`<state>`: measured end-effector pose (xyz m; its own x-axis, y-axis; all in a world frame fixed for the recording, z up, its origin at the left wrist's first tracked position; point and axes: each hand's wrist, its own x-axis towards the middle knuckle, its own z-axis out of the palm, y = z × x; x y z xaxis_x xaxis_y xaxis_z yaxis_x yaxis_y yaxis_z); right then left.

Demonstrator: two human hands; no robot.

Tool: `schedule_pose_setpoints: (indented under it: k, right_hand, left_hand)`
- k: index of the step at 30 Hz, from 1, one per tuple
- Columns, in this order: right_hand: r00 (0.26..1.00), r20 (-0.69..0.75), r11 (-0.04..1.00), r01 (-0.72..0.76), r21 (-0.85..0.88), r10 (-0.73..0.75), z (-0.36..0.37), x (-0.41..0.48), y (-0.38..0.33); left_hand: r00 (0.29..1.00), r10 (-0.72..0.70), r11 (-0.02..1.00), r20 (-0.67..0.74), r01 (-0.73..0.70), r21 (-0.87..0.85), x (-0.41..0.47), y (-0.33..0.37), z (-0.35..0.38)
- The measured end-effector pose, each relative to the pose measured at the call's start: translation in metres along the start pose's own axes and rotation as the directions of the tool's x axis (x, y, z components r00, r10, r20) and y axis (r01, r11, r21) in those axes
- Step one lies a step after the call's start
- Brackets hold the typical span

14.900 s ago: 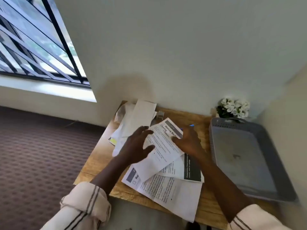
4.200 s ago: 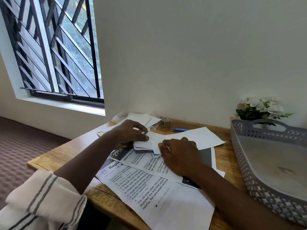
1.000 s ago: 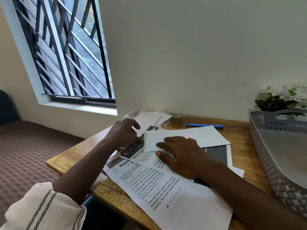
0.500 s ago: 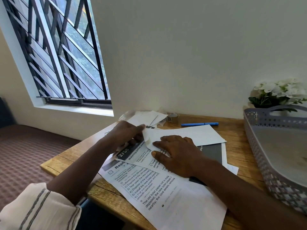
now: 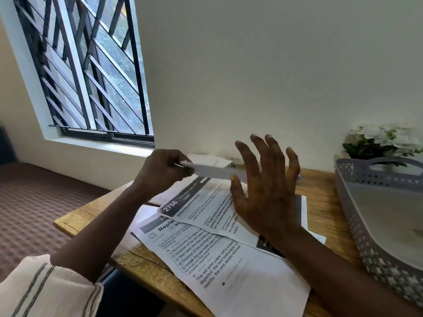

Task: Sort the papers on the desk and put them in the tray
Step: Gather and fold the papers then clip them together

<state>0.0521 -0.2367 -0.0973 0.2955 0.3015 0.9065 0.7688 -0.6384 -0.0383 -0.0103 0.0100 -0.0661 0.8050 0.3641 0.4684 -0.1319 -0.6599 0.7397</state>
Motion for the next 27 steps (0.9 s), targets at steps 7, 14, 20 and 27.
schedule_pose_setpoints:
  k: [7, 14, 20, 27]
  right_hand:
    - [0.685, 0.728, 0.993, -0.068, 0.092, -0.020, 0.018, -0.011, 0.000]
    - [0.481, 0.877, 0.997, -0.065, 0.046, -0.009, 0.024, -0.009, 0.000]
    - [0.331, 0.899, 0.955, -0.174, -0.242, 0.288, 0.017, -0.010, 0.024]
    - [0.416, 0.797, 0.897, -0.264, -0.355, 0.438, 0.012, -0.015, 0.036]
  left_hand:
    - [0.938, -0.049, 0.953, 0.344, -0.060, 0.298, -0.026, -0.029, -0.007]
    - [0.872, 0.042, 0.871, 0.488, -0.271, 0.409, -0.039, 0.001, 0.050]
    - [0.782, -0.089, 0.729, 0.617, -0.371, 0.576, -0.037, -0.005, 0.067]
    - [0.858, -0.038, 0.791, 0.512, -0.288, 0.541, -0.044, -0.003, 0.065]
